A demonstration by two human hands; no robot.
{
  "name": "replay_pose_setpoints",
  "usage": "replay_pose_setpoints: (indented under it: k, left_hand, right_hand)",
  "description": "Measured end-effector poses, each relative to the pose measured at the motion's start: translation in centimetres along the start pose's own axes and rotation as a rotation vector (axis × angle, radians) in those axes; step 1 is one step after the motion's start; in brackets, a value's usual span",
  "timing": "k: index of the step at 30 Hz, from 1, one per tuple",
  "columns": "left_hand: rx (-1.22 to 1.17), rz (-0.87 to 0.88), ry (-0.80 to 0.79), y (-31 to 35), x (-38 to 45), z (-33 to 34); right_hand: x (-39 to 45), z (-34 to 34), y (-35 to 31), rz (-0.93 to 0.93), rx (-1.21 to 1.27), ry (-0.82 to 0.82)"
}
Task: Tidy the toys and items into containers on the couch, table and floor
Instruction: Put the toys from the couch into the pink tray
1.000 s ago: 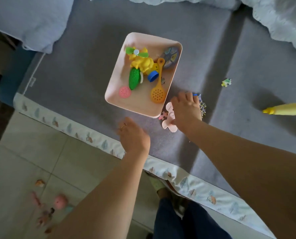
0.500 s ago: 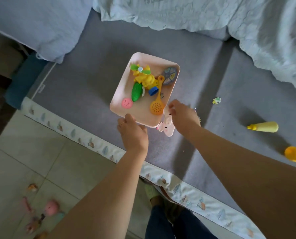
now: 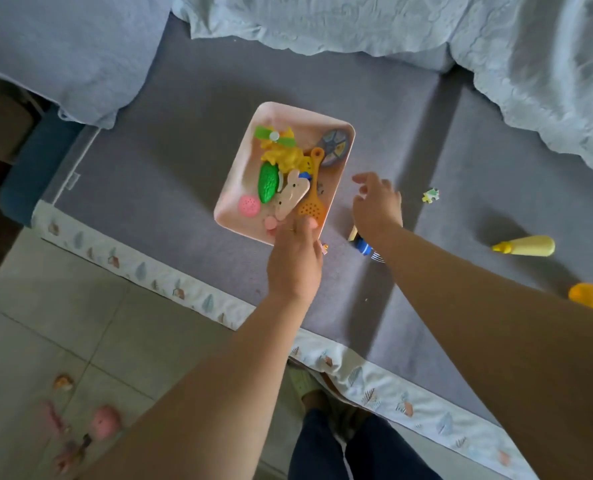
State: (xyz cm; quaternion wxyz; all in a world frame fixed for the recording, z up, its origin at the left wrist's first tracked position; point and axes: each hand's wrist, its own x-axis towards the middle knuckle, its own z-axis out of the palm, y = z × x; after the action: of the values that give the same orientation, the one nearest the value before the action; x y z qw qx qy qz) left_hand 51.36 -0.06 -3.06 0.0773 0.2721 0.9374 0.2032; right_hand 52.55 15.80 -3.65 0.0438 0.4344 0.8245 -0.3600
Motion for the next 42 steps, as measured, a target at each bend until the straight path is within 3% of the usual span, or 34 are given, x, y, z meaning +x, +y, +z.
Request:
replay_pose_setpoints:
  k: [3, 6, 9, 10, 16, 19, 22, 24, 26, 29, 32, 34, 36, 38, 42]
  left_hand:
    - [0.115, 0.128, -0.295, 1.7, -1.2, 2.2]
    - [0.356, -0.07, -0.415, 2.8, -1.2, 3.9]
    - [0.419, -0.159, -0.438, 3.3, -0.8, 4.6]
    - [0.411, -0.22, -0.55, 3.2, -0.4, 5.1]
    - [0.331, -0.286, -0.552, 2.4, 0.6, 6.3]
    - [0.179, -0.277, -0.399, 1.8, 0.8, 8.3]
    - [-0.074, -0.506, -0.371, 2.7, 0.7, 7.4]
    - [-0.148, -0.526, -0.351, 2.7, 0.1, 7.6]
    - [-0.114, -0.503, -0.376, 2.6, 0.2, 6.8]
    - [0.272, -0.128, -0.441, 2.2, 0.9, 5.5]
    - [0.193, 0.032, -0.327, 2.6, 0.9, 3.4]
    - [0.136, 0.062, -0.147, 2.3, 1.5, 1.8]
    - [0.112, -0.024, -0.011, 1.7, 2.7, 0.1]
    - [0.06, -0.213, -0.087, 0.6, 4.2, -1.6]
    - [0.039, -0.387, -0.136, -2.9, 6.6, -2.3]
  right_hand:
    - [-0.2, -0.2, 4.0, 0.022, -0.072, -0.036]
    - [-0.2, -0.2, 6.5, 0.039, -0.068, -0.092]
    - [-0.3, 0.6, 7.7, -0.042, -0.147, -0.101]
    - [-0.3, 0.9, 7.9, -0.099, -0.193, -0.073]
    - [0.1, 2.8, 7.0, -0.375, -0.409, -0.058]
    - [0.2, 3.4, 6.8, -0.35, -0.461, -0.044]
    - [0.1, 3.3, 6.5, -0.312, -0.428, -0.023]
    - [0.0, 2.8, 6.5, -0.276, -0.363, -0.038]
    - [0.0, 2.2, 6.5, -0.274, -0.342, -0.059]
    - [0.3, 1.3, 6.0, -0.27, -0.293, -0.063]
    - [0.1, 0.6, 5.1, -0.19, -0.164, -0.05]
    - [0.0, 0.0, 4.2, -0.161, -0.035, 0.011]
    - [0.0, -0.9, 3.1, -0.162, 0.061, 0.065]
    - [0.2, -1.7, 2.0, -0.163, 0.068, 0.061]
    - [1.1, -1.6, 0.9, -0.054, -0.117, -0.077]
